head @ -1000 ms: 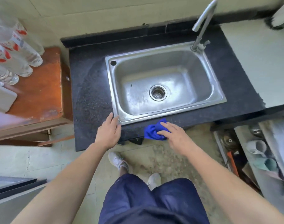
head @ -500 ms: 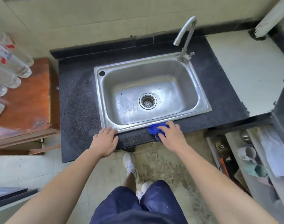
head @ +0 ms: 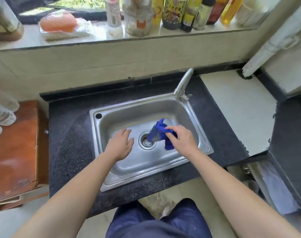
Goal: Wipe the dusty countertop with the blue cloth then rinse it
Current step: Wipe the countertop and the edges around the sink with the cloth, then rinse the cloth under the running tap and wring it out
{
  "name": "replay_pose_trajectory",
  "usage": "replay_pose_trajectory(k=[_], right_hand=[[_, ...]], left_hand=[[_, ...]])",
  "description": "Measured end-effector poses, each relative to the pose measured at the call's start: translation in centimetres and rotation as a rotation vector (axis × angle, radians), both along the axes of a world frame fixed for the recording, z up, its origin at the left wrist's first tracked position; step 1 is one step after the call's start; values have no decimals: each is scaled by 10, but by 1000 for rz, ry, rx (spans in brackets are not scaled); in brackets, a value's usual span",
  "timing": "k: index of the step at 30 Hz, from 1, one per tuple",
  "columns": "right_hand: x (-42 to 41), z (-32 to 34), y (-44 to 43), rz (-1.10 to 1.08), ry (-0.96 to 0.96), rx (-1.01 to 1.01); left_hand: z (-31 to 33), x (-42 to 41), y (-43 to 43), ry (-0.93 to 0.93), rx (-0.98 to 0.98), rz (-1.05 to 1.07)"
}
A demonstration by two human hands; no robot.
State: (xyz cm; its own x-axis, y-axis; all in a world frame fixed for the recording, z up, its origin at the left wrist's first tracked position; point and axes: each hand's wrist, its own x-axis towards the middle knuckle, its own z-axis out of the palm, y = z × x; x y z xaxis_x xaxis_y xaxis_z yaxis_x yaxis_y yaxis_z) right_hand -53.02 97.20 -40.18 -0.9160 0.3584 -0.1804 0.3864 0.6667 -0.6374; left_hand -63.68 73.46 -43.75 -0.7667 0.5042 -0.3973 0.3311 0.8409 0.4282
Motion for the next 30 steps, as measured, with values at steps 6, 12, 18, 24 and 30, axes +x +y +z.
replay_pose_trajectory(k=[6,12,18,24,30], right_hand=[[-24,-43,22,-4,42,-78],[-26,-112,78,214,-441,17],[-45,-124,108,151,-412,-223],[-78,-81,89,168,-84,-415],[-70,-98,95,261,-215,-215]], left_hand=[[-22,-7,27,-28,-33,107],[-45,24,62,-124,-136,255],[-53,35,99,-126,-190,358],[-57,29,108,-84,-222,400],[-88,18,105,-115,-192,370]])
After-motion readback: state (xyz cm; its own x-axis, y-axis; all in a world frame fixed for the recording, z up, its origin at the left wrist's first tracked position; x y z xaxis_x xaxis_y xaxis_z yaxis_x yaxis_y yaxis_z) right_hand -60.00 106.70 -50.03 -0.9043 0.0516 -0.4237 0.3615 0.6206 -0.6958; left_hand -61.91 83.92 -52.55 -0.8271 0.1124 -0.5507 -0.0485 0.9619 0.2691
